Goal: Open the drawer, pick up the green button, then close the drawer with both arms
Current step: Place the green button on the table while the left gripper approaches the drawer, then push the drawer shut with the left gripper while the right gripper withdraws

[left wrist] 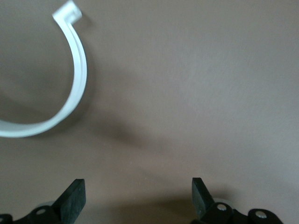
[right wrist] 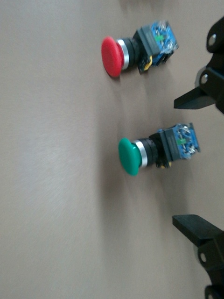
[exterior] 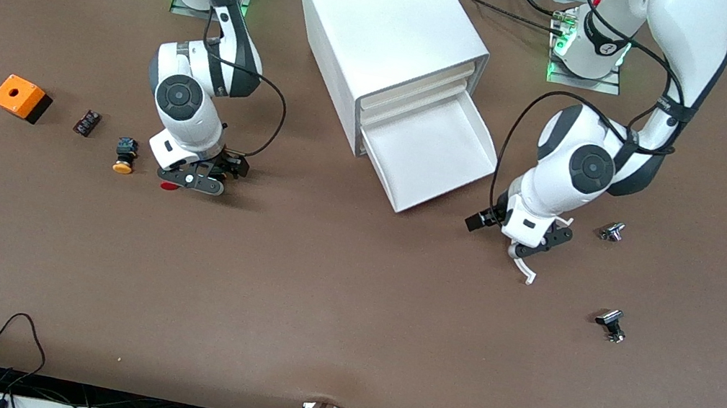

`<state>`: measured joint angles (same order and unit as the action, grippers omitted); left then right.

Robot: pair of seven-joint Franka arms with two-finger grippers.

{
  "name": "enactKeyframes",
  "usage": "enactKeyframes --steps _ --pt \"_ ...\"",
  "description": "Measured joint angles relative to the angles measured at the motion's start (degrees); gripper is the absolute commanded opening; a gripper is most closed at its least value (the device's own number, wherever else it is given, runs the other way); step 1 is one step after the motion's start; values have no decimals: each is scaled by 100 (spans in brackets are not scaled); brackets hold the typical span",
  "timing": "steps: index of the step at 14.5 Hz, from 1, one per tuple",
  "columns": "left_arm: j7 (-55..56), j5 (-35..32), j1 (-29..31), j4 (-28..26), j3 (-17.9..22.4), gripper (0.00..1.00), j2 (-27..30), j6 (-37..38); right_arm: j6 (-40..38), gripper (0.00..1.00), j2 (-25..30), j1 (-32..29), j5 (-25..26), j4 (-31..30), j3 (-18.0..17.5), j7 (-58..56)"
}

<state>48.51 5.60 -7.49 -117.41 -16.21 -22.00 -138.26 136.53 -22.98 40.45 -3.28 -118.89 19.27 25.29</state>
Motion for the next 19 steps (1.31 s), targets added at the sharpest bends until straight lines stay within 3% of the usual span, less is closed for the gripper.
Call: enactKeyframes --steps 6,9,12,15,19 --pt "176 1 -245 -525 1 100 -49 -397 -1986 100 395 -213 2 1529 29 360" --pt "188 3 -309 -594 -10 100 -48 -408 -2372 100 604 -629 3 1997 -81 325" --pt "298 157 -467 -633 -139 100 -45 -401 -2454 100 922 -1671 101 2231 -783 107" --pt "304 304 -825 -680 -222 100 -40 -293 -2741 100 1233 -2959 657 2254 -1712 -394" --pt "306 334 -1015 -693 -504 100 -3 -239 -2931 100 1522 -3526 763 2254 -1869 -1228"
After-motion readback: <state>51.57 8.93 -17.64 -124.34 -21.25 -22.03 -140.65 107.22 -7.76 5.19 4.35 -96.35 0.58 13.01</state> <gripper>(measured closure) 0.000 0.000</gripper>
